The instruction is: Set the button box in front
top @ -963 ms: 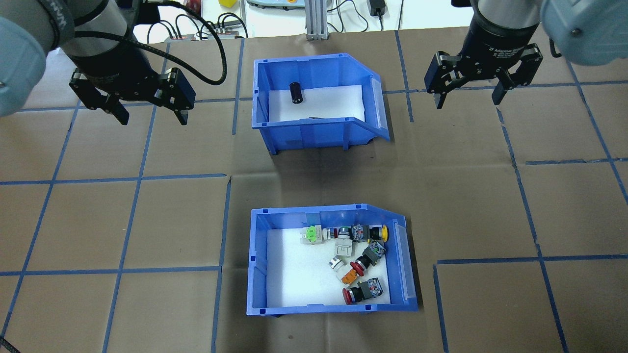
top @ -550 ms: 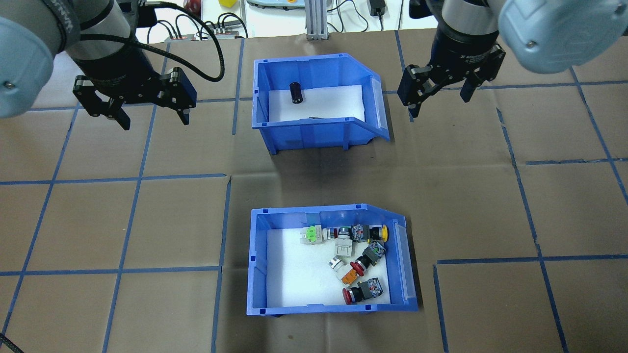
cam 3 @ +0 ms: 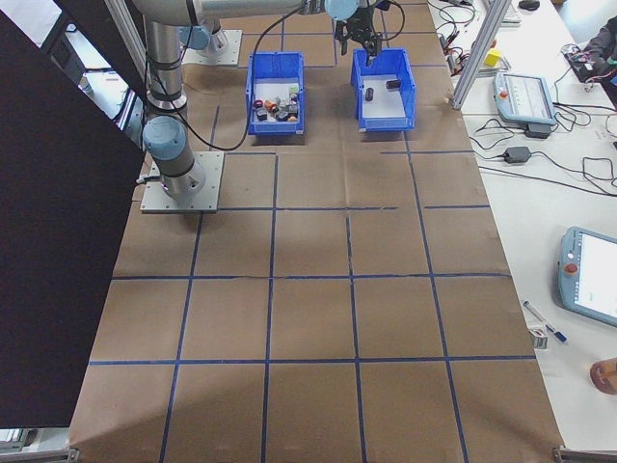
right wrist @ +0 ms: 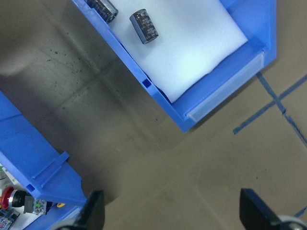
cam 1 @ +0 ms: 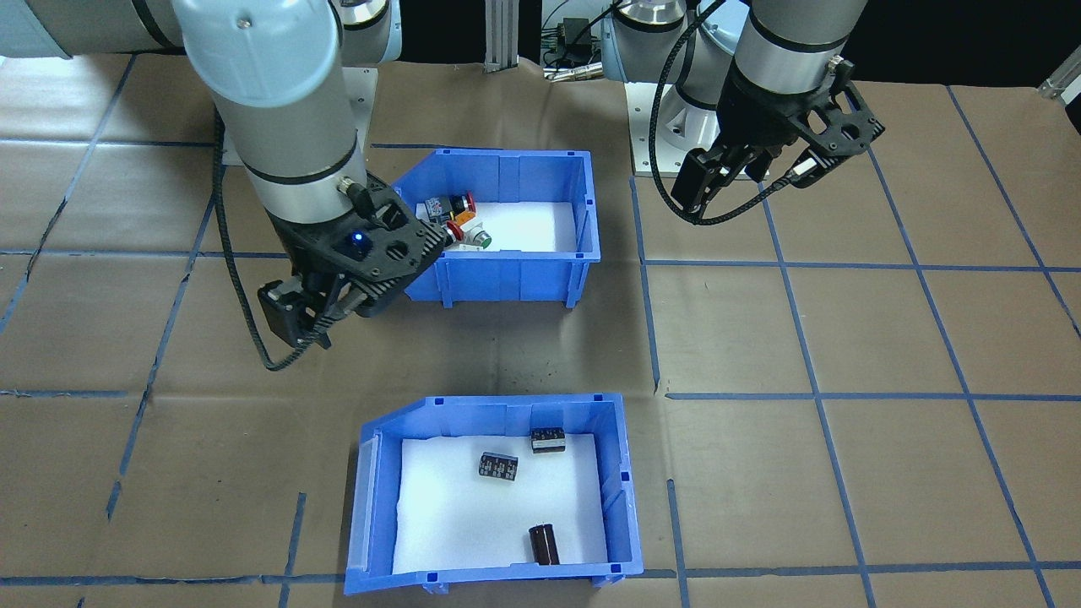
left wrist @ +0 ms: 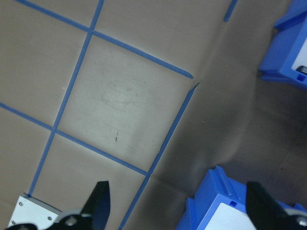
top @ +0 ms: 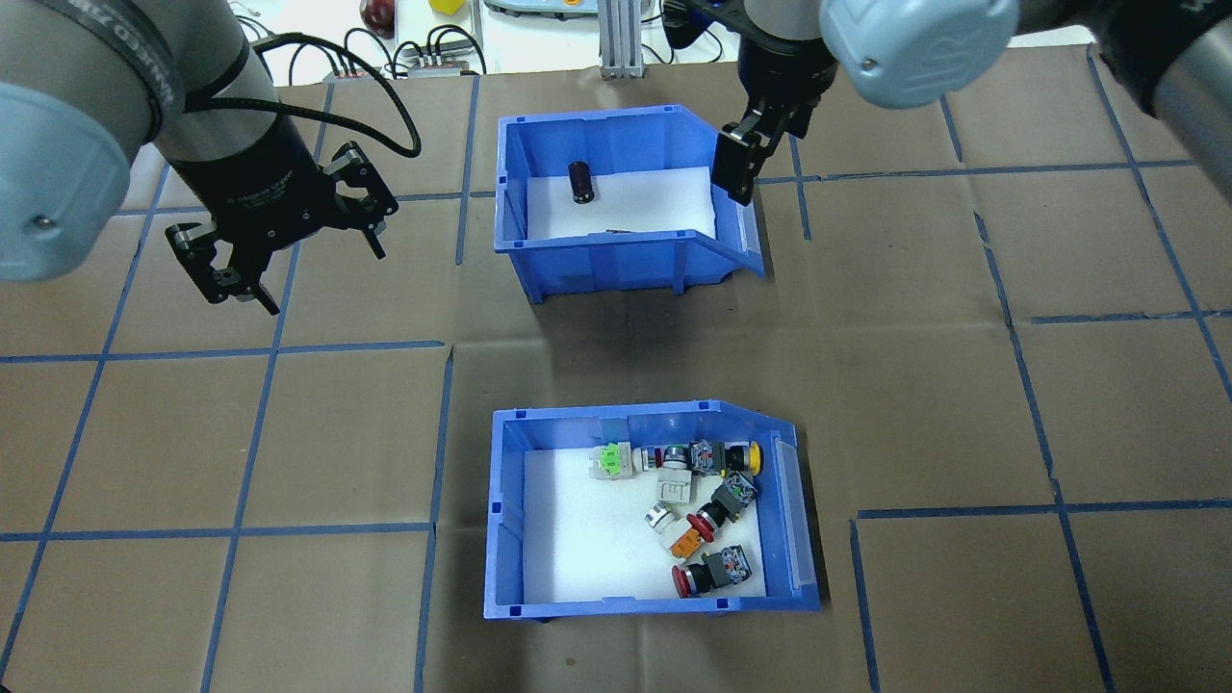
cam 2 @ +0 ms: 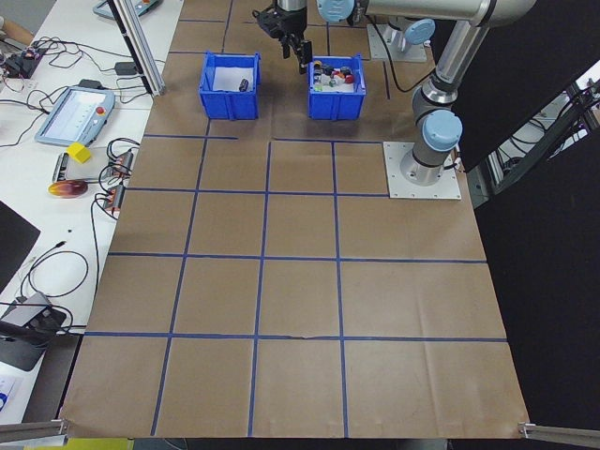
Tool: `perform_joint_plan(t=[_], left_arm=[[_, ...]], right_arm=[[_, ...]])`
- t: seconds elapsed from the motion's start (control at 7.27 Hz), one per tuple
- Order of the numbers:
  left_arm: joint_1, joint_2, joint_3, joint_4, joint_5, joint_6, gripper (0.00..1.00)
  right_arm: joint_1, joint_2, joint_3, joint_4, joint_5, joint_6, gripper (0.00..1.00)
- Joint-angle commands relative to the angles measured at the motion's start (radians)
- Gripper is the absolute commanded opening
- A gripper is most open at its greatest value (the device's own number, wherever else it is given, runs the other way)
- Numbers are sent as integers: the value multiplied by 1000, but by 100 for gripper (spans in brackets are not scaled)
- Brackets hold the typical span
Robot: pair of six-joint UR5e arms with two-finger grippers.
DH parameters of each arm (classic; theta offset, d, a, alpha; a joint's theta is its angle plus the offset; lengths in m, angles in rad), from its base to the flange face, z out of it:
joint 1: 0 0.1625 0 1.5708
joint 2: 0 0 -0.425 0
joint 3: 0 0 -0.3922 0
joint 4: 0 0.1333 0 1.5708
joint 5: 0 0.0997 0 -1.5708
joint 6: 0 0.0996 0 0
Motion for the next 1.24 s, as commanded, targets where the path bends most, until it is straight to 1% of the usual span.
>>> perform_joint_plan(t=[0.0, 0.14, 0.28, 0.41, 0.55, 0.69, 0.83, 0.96, 1.1], left_arm=[[-67, 38, -72, 0, -1, -284, 99], [-111, 38, -80, 0, -1, -377, 99], [-159, 37, -104, 2, 0, -491, 99], [-208, 32, -141, 11, 0, -591, 99], [-260, 23, -181, 90, 0, -705, 99], [-300, 20, -219, 164, -1, -757, 99], [-321, 36, -251, 183, -56, -805, 99], [-323, 40, -290, 172, -181, -809, 99], [-323, 41, -326, 191, -251, -813, 99]], right_arm=[[73, 130, -127, -5, 6, -86, 100], [94, 170, -162, -5, 5, -164, 100], [126, 221, -182, -7, 12, -187, 100], [166, 258, -216, -8, 5, -236, 100], [182, 311, -245, -37, -1, -288, 100], [193, 330, -242, -37, -1, -292, 100], [197, 333, -226, -27, 0, -293, 100], [197, 352, -206, -39, -1, -293, 100], [202, 362, -195, -42, -1, -298, 100]])
